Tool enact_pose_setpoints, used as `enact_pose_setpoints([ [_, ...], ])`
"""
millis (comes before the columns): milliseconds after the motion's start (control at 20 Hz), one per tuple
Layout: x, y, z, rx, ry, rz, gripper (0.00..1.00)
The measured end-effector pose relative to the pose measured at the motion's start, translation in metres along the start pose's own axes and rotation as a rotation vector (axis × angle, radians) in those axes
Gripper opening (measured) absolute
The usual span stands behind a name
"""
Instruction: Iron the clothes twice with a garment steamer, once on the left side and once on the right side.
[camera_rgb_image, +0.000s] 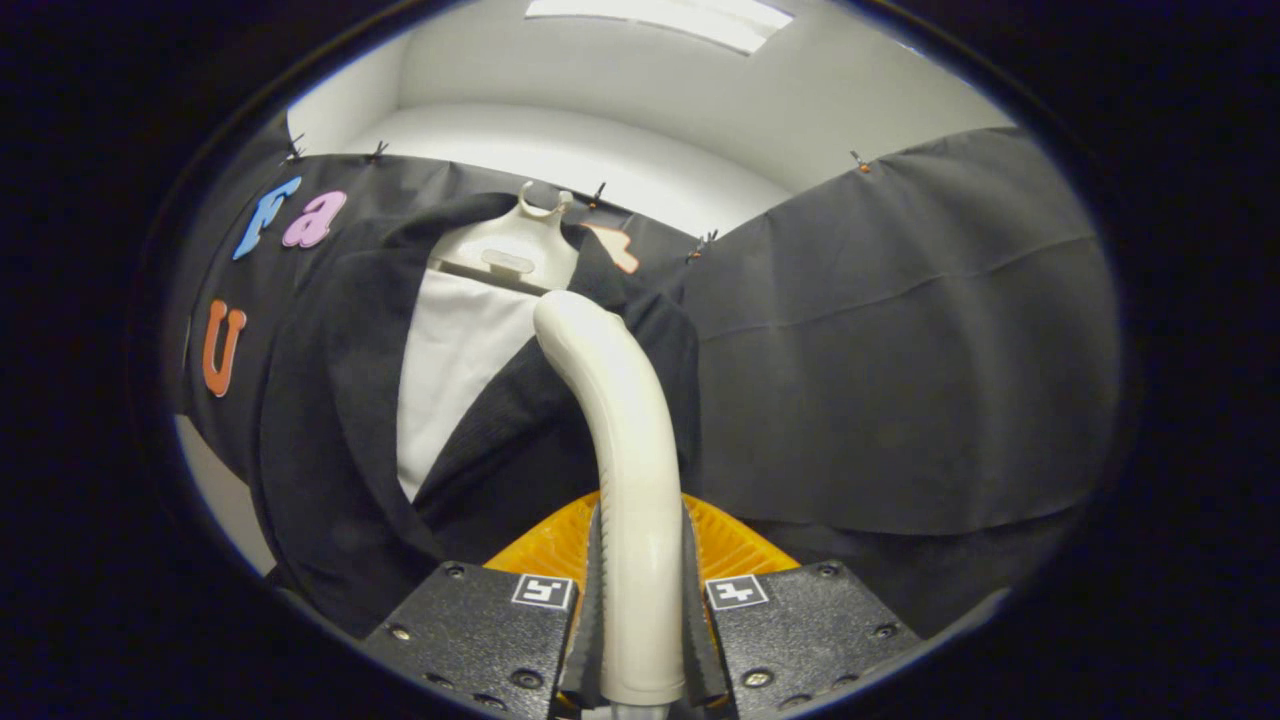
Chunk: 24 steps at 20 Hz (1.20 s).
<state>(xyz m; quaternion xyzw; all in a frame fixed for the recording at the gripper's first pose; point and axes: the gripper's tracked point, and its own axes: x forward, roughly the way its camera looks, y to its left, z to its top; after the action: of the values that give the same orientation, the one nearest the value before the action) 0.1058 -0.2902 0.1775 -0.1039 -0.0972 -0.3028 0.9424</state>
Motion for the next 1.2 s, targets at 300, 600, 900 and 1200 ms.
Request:
enact_pose_setpoints([
  [300, -0.002, 0.004, -0.035, -0.002, 0.070, 0.006, 0.35],
  [600, -0.024, 0.005, -0.070, 0.028, 0.127, 0.019, 0.35],
  [900, -0.038, 0.004, -0.106, 0.062, 0.206, 0.025, 0.35],
  [1200, -0.048, 0.006, -0.137, 0.061, 0.268, 0.024, 0.35],
])
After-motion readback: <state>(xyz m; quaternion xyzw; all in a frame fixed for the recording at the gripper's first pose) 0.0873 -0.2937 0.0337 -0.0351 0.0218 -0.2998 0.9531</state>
